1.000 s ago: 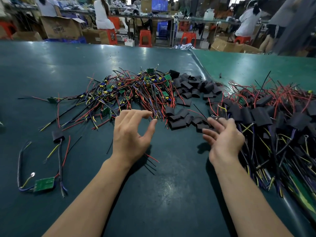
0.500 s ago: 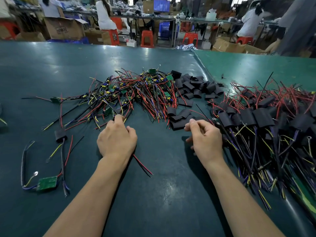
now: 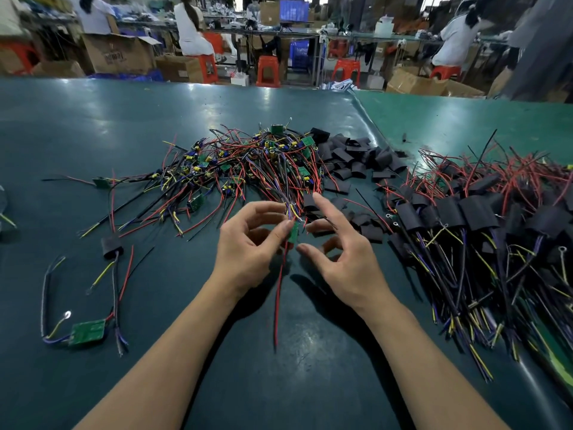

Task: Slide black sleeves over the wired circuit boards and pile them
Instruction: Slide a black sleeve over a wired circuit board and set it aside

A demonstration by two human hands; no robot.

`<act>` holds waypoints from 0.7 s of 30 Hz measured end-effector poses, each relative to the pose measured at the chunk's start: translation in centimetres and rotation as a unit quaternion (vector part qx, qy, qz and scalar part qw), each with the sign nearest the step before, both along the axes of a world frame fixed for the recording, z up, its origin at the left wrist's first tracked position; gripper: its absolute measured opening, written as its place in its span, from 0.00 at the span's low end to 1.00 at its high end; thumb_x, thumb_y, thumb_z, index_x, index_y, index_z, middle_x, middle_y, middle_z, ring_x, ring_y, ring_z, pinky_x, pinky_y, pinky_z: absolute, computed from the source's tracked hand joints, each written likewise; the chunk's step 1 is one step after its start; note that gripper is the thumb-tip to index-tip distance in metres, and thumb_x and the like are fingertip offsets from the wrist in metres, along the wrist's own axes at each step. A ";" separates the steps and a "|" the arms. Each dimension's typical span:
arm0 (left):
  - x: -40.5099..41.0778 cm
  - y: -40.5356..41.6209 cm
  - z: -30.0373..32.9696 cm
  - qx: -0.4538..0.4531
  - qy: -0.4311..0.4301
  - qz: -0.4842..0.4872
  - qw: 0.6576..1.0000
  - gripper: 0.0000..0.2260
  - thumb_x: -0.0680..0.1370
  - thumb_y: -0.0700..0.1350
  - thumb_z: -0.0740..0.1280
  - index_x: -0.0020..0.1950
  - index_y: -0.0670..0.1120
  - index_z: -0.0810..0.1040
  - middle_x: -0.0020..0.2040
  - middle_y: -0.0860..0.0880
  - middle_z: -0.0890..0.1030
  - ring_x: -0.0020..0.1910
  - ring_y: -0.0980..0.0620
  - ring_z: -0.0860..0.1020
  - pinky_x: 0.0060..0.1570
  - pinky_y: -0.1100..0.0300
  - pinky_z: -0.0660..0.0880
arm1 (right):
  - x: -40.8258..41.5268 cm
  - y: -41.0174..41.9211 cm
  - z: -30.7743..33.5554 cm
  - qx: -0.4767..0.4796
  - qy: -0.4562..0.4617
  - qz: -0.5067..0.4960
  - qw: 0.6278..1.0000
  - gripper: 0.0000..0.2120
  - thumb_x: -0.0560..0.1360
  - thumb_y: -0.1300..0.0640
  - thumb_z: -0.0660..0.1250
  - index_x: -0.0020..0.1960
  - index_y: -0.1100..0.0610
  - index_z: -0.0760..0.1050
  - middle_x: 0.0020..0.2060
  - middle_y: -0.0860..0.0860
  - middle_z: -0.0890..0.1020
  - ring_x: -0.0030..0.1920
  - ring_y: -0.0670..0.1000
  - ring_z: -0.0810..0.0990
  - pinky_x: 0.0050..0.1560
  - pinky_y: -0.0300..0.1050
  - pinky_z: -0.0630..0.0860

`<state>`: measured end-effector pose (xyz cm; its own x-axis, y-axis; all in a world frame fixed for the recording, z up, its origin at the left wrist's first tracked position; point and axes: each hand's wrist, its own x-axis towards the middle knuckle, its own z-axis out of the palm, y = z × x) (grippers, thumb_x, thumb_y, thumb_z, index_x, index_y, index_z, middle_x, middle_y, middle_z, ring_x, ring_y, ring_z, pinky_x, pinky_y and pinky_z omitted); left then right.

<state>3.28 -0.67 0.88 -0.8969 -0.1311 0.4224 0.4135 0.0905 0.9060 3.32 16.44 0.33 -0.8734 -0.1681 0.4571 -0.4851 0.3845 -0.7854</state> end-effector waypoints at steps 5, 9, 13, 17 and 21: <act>0.0 -0.2 0.0 0.054 -0.023 -0.043 0.997 0.08 0.73 0.38 0.74 0.51 0.44 0.81 0.44 0.48 0.85 0.39 0.50 0.84 0.36 0.61 0.80 | -0.1 -0.3 0.1 0.006 0.011 0.016 1.000 0.28 0.72 0.61 0.75 0.70 0.50 0.73 0.58 0.46 0.80 0.54 0.46 0.80 0.54 0.39 0.77; 0.1 0.1 0.0 0.011 0.001 -0.068 0.998 0.11 0.70 0.43 0.74 0.51 0.46 0.81 0.44 0.51 0.86 0.43 0.54 0.84 0.44 0.63 0.80 | -0.3 -0.2 0.0 0.065 0.046 0.034 0.996 0.35 0.70 0.66 0.74 0.73 0.47 0.69 0.58 0.49 0.77 0.49 0.54 0.79 0.53 0.43 0.78; 0.0 -0.1 -0.2 -0.055 0.033 -0.024 0.998 0.02 0.78 0.41 0.69 0.49 0.48 0.79 0.45 0.52 0.86 0.45 0.54 0.84 0.46 0.62 0.78 | 0.0 -0.7 0.5 -0.073 0.028 -0.015 0.997 0.11 0.76 0.56 0.71 0.58 0.54 0.81 0.48 0.50 0.84 0.47 0.48 0.83 0.45 0.39 0.79; -0.1 -0.1 -0.5 -0.200 0.074 0.053 0.976 0.08 0.76 0.40 0.71 0.53 0.48 0.78 0.42 0.54 0.81 0.43 0.53 0.79 0.47 0.58 0.76 | 0.1 0.1 2.0 -0.347 -0.172 0.005 0.922 0.11 0.72 0.48 0.71 0.46 0.56 0.81 0.41 0.56 0.86 0.31 0.51 0.82 0.24 0.39 0.72; -0.3 -0.2 -0.5 -0.313 0.122 0.117 0.935 0.10 0.75 0.45 0.74 0.55 0.47 0.84 0.43 0.50 0.76 0.45 0.49 0.73 0.48 0.58 0.70 | 0.1 0.8 2.5 -0.415 -0.217 0.042 0.883 0.11 0.69 0.47 0.72 0.42 0.55 0.79 0.40 0.59 0.86 0.31 0.51 0.81 0.25 0.38 0.71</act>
<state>2.94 -0.90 0.38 -0.7415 0.0300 0.6703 0.5039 0.6844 0.5269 3.45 17.22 2.84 -0.9969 -0.0043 0.0784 -0.0687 -0.4336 -0.8985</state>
